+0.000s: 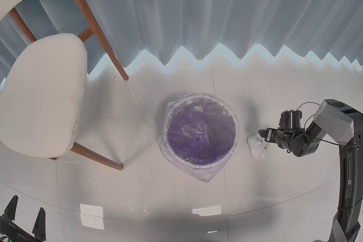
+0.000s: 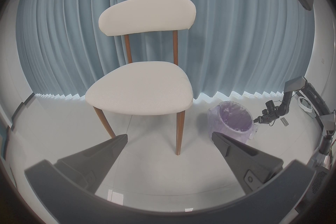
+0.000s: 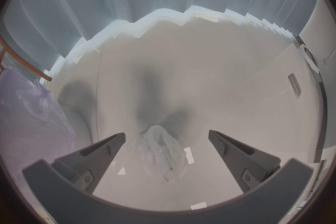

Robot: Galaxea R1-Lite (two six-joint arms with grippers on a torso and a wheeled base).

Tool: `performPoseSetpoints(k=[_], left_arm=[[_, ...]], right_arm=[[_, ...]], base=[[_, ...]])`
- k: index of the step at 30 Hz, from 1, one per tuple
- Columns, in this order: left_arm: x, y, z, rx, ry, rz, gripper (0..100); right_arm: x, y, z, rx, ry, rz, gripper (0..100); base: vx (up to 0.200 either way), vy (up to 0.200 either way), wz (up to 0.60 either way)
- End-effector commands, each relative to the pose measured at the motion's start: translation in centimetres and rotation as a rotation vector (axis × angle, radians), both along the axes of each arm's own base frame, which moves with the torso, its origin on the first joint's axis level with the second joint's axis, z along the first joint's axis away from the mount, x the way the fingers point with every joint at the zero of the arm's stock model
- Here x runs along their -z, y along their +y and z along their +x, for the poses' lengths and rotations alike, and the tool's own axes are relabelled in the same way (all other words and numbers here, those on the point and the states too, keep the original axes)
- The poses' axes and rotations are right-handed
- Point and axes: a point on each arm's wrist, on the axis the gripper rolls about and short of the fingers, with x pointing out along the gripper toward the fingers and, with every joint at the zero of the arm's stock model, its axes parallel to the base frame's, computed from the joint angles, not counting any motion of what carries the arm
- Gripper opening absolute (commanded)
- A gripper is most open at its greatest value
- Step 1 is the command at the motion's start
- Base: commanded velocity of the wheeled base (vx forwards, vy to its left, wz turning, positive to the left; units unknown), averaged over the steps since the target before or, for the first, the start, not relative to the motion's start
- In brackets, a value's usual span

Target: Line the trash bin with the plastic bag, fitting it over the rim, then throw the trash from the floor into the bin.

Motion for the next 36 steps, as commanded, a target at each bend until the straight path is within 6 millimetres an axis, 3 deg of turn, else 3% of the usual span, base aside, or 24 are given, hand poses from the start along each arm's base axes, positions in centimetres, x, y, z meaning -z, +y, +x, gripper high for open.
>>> performPoseSetpoints(k=[1, 11, 12, 22, 26, 29, 31, 33, 36], left_arm=[[0.4, 0.0, 0.0, -0.002, -0.005, -0.002, 100], [0.4, 0.0, 0.1, 0.001, -0.004, 0.0, 100], [0.4, 0.0, 0.0, 0.001, -0.005, 0.0, 100], [0.4, 0.0, 0.0, 0.001, -0.005, -0.003, 100], [0.4, 0.0, 0.1, 0.001, -0.004, -0.003, 100], [0.4, 0.0, 0.1, 0.0, -0.004, -0.003, 100], [0.4, 0.0, 0.0, 0.0, -0.007, -0.003, 100], [0.4, 0.0, 0.1, 0.0, -0.005, -0.005, 100], [0.4, 0.0, 0.0, 0.0, -0.007, -0.005, 100]], right_arm=[[2.3, 0.5, 0.5, -0.01, 0.029, -0.002, 100], [3.5, 1.0, 1.7, -0.019, 0.02, -0.002, 100], [3.5, 1.0, 1.7, -0.017, 0.019, -0.002, 0], [4.5, 1.0, 1.6, -0.017, 0.038, -0.001, 0], [3.8, 1.0, 1.5, -0.012, 0.026, 0.0, 0], [0.5, 0.8, 0.8, 0.009, -0.041, 0.007, 0], [-0.1, 0.8, 0.4, 0.009, -0.044, 0.007, 0], [-2.9, 0.6, -2.2, 0.006, -0.065, 0.009, 0], [-5.2, 0.5, -5.4, 0.001, -0.091, 0.009, 0]], base=[[0.0, 0.0, 0.0], [0.0, 0.0, 0.0], [0.0, 0.0, 0.0], [0.0, 0.0, 0.0], [0.0, 0.0, 0.0], [0.0, 0.0, 0.0], [0.0, 0.0, 0.0], [0.0, 0.0, 0.0], [0.0, 0.0, 0.0]])
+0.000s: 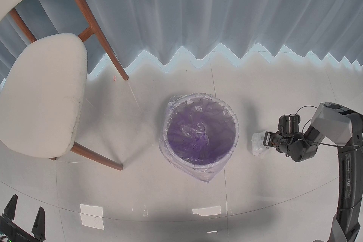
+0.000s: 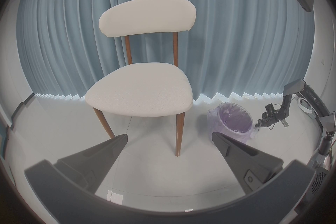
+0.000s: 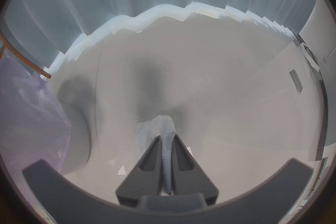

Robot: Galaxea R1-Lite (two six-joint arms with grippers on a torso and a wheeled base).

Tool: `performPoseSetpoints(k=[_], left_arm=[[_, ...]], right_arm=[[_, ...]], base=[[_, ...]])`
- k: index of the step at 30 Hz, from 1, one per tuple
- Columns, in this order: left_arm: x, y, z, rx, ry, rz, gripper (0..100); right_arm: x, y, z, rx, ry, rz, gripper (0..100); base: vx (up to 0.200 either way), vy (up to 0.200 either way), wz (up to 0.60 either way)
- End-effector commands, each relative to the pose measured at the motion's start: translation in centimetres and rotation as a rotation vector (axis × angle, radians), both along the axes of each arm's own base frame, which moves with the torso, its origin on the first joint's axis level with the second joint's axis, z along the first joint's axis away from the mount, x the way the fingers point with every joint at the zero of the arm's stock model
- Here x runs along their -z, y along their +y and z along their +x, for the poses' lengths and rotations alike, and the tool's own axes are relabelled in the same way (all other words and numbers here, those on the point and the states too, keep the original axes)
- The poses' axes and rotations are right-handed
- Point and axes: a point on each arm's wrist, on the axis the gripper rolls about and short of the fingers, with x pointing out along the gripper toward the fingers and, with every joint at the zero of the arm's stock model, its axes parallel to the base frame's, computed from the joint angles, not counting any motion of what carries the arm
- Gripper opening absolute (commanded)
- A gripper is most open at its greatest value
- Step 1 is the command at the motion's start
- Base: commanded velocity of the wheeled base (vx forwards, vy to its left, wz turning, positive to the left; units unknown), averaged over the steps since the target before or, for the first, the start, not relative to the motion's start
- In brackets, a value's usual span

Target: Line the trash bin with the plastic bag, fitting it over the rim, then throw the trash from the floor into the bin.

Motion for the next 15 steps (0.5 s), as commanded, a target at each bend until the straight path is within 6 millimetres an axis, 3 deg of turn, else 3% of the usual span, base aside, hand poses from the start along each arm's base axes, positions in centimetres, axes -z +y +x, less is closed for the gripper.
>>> performPoseSetpoints(k=[1, 8, 10, 11, 12, 13, 15], left_arm=[[0.5, 0.0, 0.0, -0.001, 0.004, -0.001, 100], [0.5, 0.0, 0.0, -0.003, 0.002, -0.001, 100], [0.5, 0.0, 0.0, -0.003, 0.002, -0.001, 100], [0.5, 0.0, 0.0, -0.003, 0.002, -0.001, 100], [0.5, 0.0, 0.0, -0.003, 0.002, -0.001, 100], [0.5, 0.0, 0.0, -0.003, 0.002, -0.001, 100], [0.5, 0.0, 0.0, -0.003, 0.002, -0.001, 100]], right_arm=[[-7.7, -0.2, -6.8, -0.009, -0.101, 0.004, 0], [-13.8, -0.3, -17.2, -0.051, -0.188, 0.012, 0], [-14.3, -0.4, -19.2, -0.059, -0.196, 0.012, 0], [-14.6, -0.4, -21.4, -0.075, -0.2, 0.007, 0], [-14.6, -0.4, -21.4, -0.075, -0.2, 0.007, 0], [-14.9, -0.6, -24.0, -0.104, -0.219, -0.016, 0], [-14.8, -0.9, -26.1, -0.122, -0.227, -0.04, 0]], base=[[0.0, 0.0, 0.0], [0.0, 0.0, 0.0], [0.0, 0.0, 0.0], [0.0, 0.0, 0.0], [0.0, 0.0, 0.0], [0.0, 0.0, 0.0], [0.0, 0.0, 0.0]])
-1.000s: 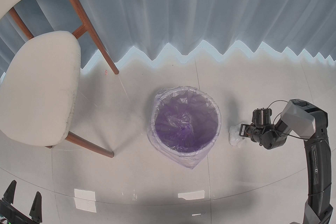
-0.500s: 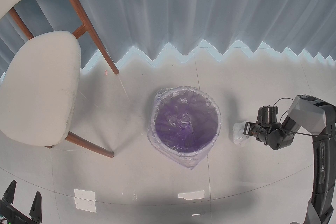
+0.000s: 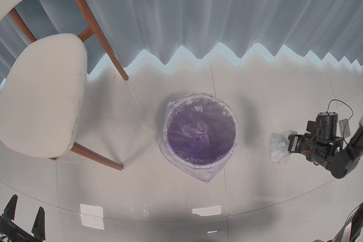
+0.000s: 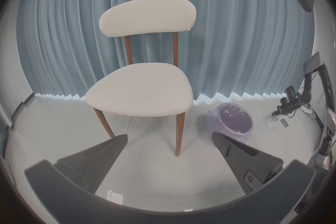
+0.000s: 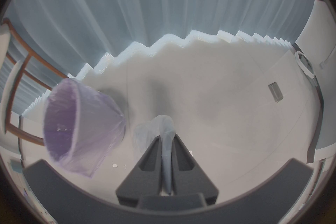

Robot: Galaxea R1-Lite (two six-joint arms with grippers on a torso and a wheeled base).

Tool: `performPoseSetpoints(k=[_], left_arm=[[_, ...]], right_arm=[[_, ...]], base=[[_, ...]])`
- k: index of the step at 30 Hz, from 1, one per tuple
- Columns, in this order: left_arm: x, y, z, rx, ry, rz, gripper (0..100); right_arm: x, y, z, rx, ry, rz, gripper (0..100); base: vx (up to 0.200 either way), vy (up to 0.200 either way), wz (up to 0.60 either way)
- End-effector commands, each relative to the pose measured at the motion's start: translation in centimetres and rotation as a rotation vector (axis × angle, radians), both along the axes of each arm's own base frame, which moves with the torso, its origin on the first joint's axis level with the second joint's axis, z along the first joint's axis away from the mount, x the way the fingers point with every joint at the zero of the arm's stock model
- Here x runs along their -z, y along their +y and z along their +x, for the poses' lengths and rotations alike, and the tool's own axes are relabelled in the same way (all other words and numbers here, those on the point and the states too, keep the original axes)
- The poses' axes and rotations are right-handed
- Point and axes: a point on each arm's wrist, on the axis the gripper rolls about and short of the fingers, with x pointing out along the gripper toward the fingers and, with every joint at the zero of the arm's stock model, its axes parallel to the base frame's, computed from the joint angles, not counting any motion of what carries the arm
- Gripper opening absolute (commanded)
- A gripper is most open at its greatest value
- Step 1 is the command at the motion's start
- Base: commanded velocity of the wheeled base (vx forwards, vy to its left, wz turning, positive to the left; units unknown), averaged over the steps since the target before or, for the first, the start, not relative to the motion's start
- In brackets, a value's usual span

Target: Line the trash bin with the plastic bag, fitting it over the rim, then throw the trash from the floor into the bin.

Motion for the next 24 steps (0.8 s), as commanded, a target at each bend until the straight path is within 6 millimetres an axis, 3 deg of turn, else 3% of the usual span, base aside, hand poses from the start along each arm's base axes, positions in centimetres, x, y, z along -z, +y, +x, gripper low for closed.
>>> performPoseSetpoints(k=[1, 6, 10, 15, 24], left_arm=[[0.5, 0.0, 0.0, -0.002, 0.003, 0.0, 100], [0.5, 0.0, 0.0, -0.002, 0.003, 0.0, 100], [0.5, 0.0, 0.0, -0.002, 0.003, 0.0, 100], [0.5, 0.0, 0.0, -0.002, 0.003, 0.0, 100], [0.5, 0.0, 0.0, -0.002, 0.001, 0.0, 100]], right_arm=[[-3.9, -0.7, -12.4, -0.085, -0.151, -0.037, 0], [-3.0, -0.8, -14.9, -0.11, -0.134, -0.04, 0], [-3.5, -0.7, -14.7, -0.117, -0.16, -0.036, 0], [-5.4, 0.7, -13.1, -0.179, -0.23, -0.018, 0], [-9.7, 6.0, -6.3, -0.316, -0.288, 0.003, 0]], base=[[0.0, 0.0, 0.0], [0.0, 0.0, 0.0], [0.0, 0.0, 0.0], [0.0, 0.0, 0.0], [0.0, 0.0, 0.0]])
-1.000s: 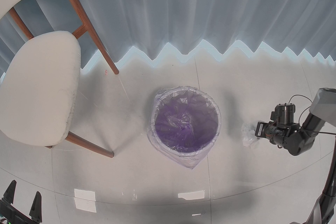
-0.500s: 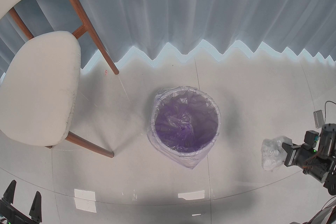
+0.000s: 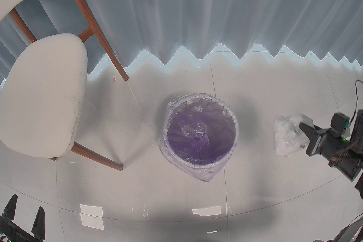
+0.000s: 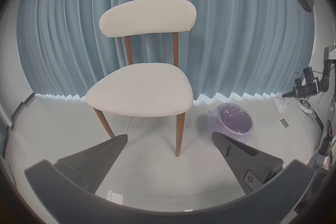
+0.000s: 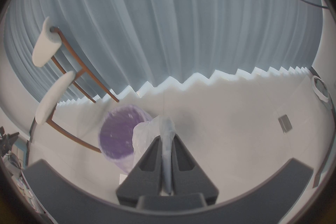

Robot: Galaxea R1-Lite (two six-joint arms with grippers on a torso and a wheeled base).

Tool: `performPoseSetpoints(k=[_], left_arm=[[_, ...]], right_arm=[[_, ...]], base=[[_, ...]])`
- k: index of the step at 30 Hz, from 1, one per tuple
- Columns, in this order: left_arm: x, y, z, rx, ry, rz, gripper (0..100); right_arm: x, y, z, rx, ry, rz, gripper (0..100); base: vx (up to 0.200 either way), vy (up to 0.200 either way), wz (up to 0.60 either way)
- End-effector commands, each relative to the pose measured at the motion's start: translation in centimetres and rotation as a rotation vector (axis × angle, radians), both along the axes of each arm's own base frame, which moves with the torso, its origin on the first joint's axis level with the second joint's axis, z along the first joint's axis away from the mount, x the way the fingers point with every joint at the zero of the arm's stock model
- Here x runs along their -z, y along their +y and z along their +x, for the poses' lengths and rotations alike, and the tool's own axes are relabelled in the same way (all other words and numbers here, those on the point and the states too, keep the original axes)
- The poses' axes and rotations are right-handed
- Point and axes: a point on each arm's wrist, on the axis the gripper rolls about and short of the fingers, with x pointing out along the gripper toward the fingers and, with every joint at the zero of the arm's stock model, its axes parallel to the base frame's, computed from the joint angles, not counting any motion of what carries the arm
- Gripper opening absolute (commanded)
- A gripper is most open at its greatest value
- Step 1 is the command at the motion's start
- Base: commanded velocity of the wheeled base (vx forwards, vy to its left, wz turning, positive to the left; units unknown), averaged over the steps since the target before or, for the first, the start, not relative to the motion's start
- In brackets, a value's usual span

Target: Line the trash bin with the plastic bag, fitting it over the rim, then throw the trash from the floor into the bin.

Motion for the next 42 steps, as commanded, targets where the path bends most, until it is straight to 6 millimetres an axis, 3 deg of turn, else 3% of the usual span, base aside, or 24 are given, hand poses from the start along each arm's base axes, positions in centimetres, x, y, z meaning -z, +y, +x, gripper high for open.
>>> performPoseSetpoints(k=[1, 6, 12, 14, 26, 34, 42], left_arm=[[0.5, 0.0, 0.0, 0.0, 0.002, -0.001, 100], [0.5, 0.0, 0.0, 0.0, 0.002, -0.001, 100], [0.5, 0.0, 0.0, 0.0, 0.002, -0.001, 100], [0.5, 0.0, 0.0, 0.0, 0.002, -0.002, 100], [0.5, 0.0, 0.0, 0.0, 0.002, -0.002, 100], [0.5, 0.0, 0.0, 0.0, 0.002, -0.002, 100], [0.5, 0.0, 0.0, -0.002, 0.002, -0.002, 100]], right_arm=[[-2.3, 4.2, 4.5, -0.106, 0.012, -0.013, 0], [-3.8, 8.0, 8.1, -0.17, 0.015, -0.015, 0], [-3.3, 10.4, 11.0, -0.197, 0.037, -0.032, 0], [-2.0, 11.5, 12.5, -0.204, 0.059, -0.047, 0], [4.4, 14.8, 16.8, -0.228, 0.117, -0.1, 0], [5.9, 16.2, 19.3, -0.229, 0.092, -0.088, 0], [8.2, 17.1, 19.9, -0.238, 0.112, -0.1, 0]], base=[[0.0, 0.0, 0.0], [0.0, 0.0, 0.0], [0.0, 0.0, 0.0], [0.0, 0.0, 0.0], [0.0, 0.0, 0.0], [0.0, 0.0, 0.0], [0.0, 0.0, 0.0]])
